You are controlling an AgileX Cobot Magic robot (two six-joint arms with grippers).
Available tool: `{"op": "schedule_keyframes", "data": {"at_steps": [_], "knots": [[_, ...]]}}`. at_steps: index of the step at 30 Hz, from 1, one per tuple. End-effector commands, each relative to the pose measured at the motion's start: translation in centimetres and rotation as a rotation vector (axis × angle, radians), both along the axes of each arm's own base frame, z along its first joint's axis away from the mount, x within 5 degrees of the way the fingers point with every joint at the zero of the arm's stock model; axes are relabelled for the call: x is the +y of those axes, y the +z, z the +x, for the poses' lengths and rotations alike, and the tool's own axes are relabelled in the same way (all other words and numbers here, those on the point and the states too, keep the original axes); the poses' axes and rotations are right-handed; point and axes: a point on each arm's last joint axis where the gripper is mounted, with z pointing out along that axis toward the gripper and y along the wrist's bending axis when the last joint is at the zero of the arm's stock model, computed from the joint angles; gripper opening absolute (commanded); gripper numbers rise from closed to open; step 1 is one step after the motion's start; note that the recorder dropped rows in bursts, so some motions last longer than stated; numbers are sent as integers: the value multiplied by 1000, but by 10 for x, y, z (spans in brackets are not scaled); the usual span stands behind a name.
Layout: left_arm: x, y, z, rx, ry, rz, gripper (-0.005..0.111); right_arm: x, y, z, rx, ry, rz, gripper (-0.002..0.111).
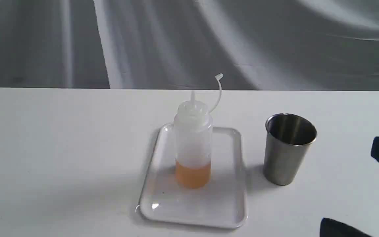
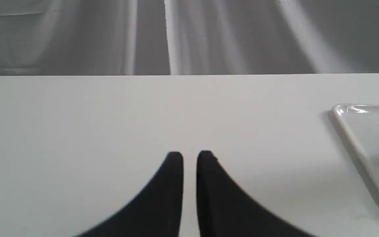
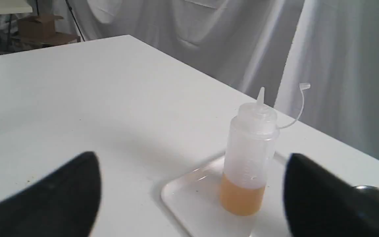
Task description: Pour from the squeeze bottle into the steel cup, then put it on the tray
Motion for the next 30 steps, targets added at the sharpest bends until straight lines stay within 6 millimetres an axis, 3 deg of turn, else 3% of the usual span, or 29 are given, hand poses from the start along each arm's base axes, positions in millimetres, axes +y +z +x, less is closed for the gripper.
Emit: {"op": "schedule_keyframes", "data": {"at_steps": [1, 5, 6, 11, 30], "knots": [[0, -1, 0, -5, -4, -4, 8, 0, -2, -4, 61, 3, 65, 47], [0, -1, 0, -5, -4, -4, 8, 0, -6, -5, 137, 3, 89, 3], [0, -1, 0, -5, -4, -4, 8, 0, -7, -6, 148, 2, 80, 0], [0, -1, 0, -5, -5, -2, 8, -1, -11, -7, 167, 7, 33, 0], [0, -1, 0, -5, -4, -4, 8, 2, -11, -9, 235, 17, 124, 0]]}}
